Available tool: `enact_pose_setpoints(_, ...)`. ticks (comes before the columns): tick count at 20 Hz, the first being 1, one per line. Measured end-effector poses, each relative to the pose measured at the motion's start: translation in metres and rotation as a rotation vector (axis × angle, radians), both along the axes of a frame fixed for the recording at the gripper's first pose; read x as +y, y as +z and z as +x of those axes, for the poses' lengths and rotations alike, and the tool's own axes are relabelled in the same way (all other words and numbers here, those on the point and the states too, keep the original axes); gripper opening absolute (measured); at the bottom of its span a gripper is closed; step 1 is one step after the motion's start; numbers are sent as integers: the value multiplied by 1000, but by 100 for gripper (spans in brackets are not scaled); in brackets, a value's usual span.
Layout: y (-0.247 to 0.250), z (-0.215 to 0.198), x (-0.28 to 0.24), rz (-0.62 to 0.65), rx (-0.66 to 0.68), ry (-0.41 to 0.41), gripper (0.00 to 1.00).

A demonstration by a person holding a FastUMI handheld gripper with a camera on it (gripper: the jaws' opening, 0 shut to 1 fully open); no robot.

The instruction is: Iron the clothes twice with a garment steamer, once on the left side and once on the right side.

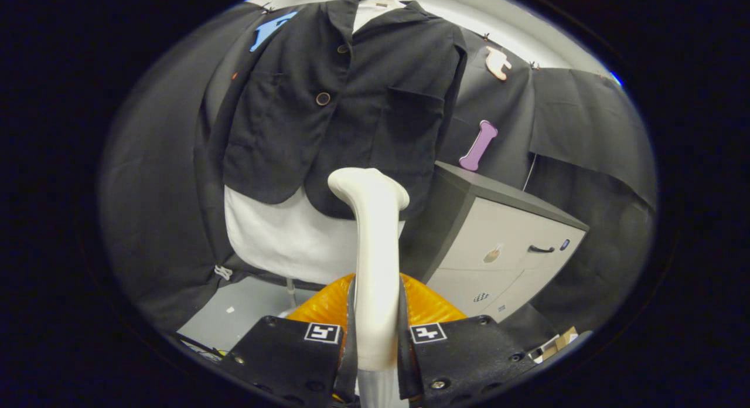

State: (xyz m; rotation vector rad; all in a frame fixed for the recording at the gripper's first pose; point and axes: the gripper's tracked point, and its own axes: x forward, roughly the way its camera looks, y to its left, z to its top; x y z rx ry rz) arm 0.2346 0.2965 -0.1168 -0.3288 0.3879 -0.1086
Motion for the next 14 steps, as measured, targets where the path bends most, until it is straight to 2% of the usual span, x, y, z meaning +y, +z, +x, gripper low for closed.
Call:
enact_pose_setpoints(4,19,-8,0,-4,-26,4,30)
enact_pose_setpoints(8,65,-11,9,2,-102,15,30)
enact_pose_setpoints(14,147,-7,43,7,-241,84,30)
